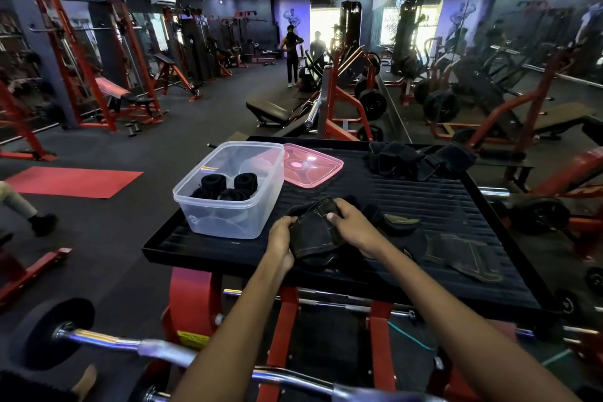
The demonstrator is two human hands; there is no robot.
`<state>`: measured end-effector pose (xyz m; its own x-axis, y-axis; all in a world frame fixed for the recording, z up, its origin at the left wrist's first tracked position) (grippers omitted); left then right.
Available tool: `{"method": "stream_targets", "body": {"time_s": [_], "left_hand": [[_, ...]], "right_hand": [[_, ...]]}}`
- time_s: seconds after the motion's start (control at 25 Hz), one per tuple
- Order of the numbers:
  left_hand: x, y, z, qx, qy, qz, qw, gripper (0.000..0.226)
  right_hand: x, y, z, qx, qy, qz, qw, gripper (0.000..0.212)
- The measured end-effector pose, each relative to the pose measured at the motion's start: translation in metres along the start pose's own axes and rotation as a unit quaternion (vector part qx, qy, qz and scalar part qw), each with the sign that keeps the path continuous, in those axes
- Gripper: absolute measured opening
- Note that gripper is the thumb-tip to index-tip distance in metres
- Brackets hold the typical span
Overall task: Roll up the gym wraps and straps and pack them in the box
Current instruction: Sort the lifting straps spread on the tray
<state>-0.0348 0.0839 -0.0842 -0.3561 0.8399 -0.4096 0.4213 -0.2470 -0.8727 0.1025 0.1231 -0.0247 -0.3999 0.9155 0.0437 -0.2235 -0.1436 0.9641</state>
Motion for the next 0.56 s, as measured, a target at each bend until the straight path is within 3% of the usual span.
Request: {"method": "stream_targets", "body": {"time_s": [0.2, 0.32, 0.44, 0.56], "left_hand": [[0.003, -0.008, 0.001, -0.073, -0.001, -0.101, 0.992, 0.026], [0.001, -0.007, -0.006, -0.057, 0.045, -0.105, 0.992, 0.028], [-0.012, -0.011, -0.01, 0.082, 0.042, -0.159, 0.983, 0.053], [-0.005, -0.009, 0.002, 0.112, -0.038, -0.169, 0.978, 0.062]], "right_hand": [[0.002, -0.003, 0.011, -0.194, -0.114, -0.044, 0.973, 0.023], [0.0, -0.005, 0.001, -0.256, -0.103, -0.018, 0.961, 0.023], [0.002, -0.009, -0.001, -0.289, -0.081, 0.011, 0.954, 0.022], [0.012, -0.013, 0.01, -0.276, -0.011, -0.007, 0.961, 0.018]]}}
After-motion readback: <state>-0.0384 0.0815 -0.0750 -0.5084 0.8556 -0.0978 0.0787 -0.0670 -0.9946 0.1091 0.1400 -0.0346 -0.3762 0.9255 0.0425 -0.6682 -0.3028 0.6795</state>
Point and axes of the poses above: each hand's wrist, its own x-axis towards the middle knuckle, its own z-axis out of the back of the hand, y = z × x, the point moved 6 cm from there along x, towards the middle knuckle, and after that the axes turned 9 degrees about x, right-handed, at the moved point
